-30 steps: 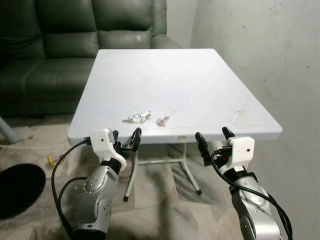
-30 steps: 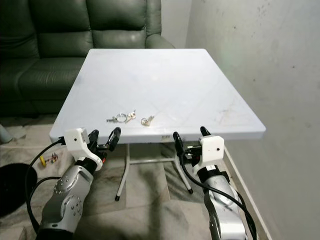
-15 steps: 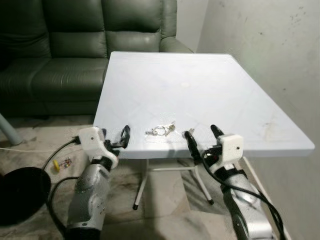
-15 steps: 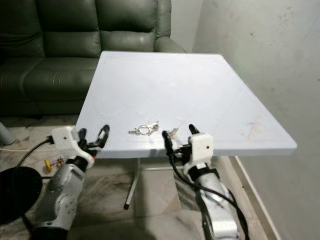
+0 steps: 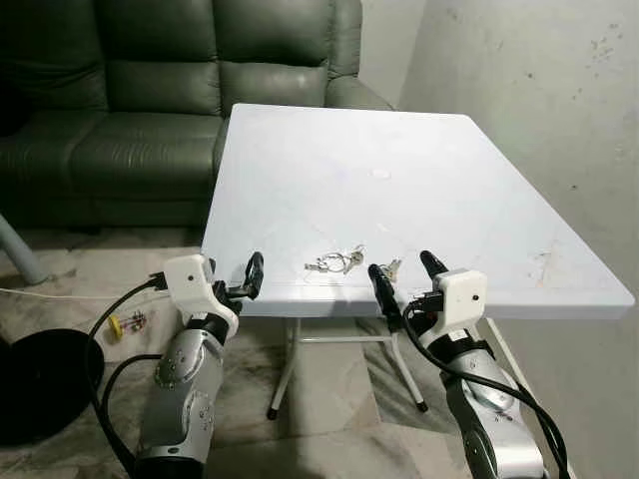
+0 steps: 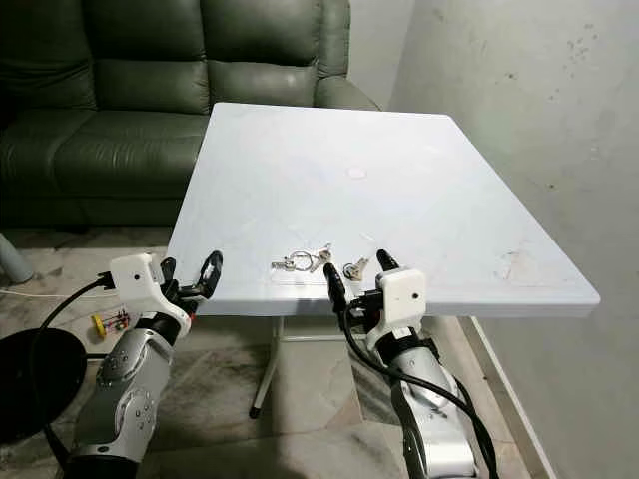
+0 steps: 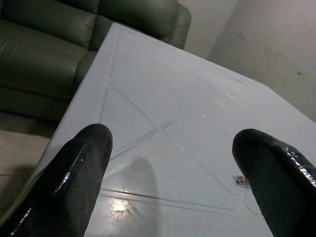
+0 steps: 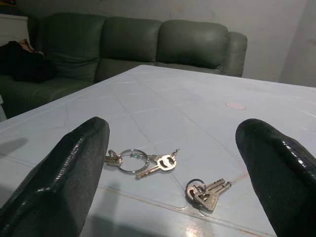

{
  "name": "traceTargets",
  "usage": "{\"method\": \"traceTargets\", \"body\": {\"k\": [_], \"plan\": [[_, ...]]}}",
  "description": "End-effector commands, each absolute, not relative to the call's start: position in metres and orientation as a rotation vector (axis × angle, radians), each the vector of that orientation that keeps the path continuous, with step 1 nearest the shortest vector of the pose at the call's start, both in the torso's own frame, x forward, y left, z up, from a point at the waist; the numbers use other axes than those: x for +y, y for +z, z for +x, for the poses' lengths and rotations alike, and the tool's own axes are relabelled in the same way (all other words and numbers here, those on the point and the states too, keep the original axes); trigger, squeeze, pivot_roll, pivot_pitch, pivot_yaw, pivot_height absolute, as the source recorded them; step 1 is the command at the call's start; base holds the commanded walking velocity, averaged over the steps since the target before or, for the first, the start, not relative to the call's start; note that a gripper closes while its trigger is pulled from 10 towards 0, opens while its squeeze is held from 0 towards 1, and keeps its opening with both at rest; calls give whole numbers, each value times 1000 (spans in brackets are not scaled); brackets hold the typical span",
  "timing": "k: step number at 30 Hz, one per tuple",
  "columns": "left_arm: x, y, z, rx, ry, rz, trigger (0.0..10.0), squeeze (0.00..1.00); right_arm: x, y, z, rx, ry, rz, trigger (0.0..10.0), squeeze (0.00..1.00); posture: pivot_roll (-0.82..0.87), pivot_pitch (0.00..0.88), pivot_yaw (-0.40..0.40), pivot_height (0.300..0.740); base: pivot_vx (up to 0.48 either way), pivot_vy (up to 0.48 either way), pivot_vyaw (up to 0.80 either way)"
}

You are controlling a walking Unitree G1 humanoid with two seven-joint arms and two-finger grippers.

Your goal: Hang keys on a hook

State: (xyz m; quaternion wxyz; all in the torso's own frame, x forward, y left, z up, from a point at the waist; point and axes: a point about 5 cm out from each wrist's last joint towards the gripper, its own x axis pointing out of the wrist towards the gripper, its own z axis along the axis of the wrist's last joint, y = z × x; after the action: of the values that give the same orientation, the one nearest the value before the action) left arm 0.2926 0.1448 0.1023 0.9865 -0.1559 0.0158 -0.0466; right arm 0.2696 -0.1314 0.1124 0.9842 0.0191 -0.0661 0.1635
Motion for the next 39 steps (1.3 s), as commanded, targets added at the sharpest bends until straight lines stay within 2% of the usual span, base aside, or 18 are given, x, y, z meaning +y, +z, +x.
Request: {"method": "traceTargets", "body": {"k": [1, 10, 20, 23, 33, 39], "plan": [[142, 100, 292, 38, -98, -304, 10000, 0, -136, 113, 269, -129, 324, 31, 10000, 0, -67, 0, -72, 740, 0, 0, 0], [134, 101, 290, 43, -170, -274, 10000, 0, -142, 114, 275, -109, 325, -22, 10000, 0, -67, 0, -74, 740, 0, 0, 0], [123, 106, 286, 47, -236, -214, 10000, 0, -156, 125, 305, -76, 316, -109, 10000, 0, -51, 19, -80, 740, 0, 0, 0], [120, 109, 285, 47, -256, -204, 10000, 0, -151, 128, 317, -39, 344, -122, 10000, 0, -45, 34, -84, 740, 0, 0, 0], [113, 113, 279, 53, -285, -193, 10000, 0, -127, 127, 325, 84, 515, -21, 10000, 0, -31, 75, -93, 740, 0, 0, 0], [108, 114, 275, 62, -297, -199, 10000, 0, -123, 124, 330, 157, 520, 26, 10000, 0, -26, 88, -98, 740, 0, 0, 0]]}}
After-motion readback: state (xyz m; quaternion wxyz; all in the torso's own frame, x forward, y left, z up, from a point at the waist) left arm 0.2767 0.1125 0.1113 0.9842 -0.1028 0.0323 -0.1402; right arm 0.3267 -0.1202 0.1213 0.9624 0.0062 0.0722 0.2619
